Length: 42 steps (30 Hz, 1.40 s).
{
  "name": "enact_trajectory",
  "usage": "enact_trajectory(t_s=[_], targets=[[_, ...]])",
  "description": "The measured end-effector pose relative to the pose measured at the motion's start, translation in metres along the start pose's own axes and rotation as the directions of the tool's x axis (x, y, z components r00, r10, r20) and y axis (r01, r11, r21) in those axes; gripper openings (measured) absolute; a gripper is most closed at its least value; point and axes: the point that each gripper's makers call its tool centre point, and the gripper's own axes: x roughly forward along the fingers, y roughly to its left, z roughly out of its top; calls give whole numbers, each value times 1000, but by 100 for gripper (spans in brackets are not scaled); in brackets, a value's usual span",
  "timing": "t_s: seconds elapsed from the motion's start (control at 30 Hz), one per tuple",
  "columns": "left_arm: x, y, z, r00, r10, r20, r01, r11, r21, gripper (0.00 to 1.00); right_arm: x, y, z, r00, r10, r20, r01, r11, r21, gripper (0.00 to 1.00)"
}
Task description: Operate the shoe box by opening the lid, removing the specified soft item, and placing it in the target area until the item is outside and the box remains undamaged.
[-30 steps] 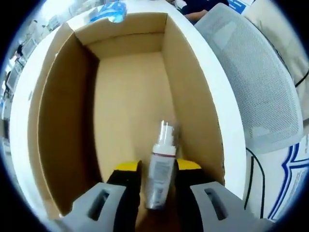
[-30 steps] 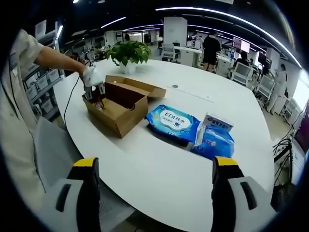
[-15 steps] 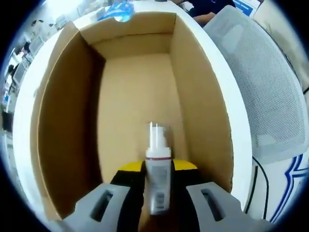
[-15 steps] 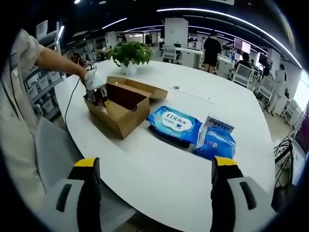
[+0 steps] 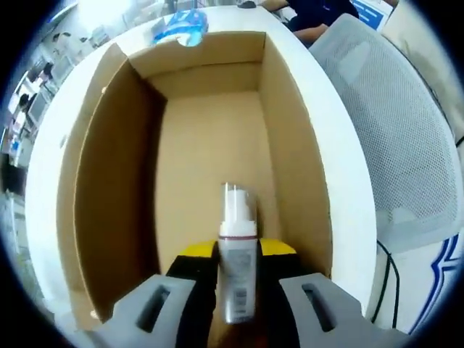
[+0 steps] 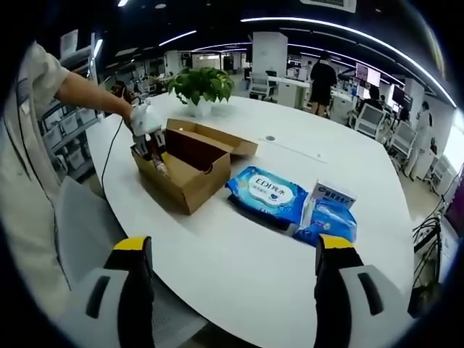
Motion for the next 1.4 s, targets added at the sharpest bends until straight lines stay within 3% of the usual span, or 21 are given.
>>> enact_trajectory(t_s=[0.4,0.7,1.4], targets=[[-18,1,33,997,25,78,-27,999,21,18,5,13,19,998,37,45,-34,998,-51,81],[-39,0,61,986,61,155,-64,998,17,18,13,31,30,993,92,67,-85,991,-102,74],[-75,-40,117,958,41,283,-71,993,96,18,32,80,62,962,238,134,-203,952,-230,53]])
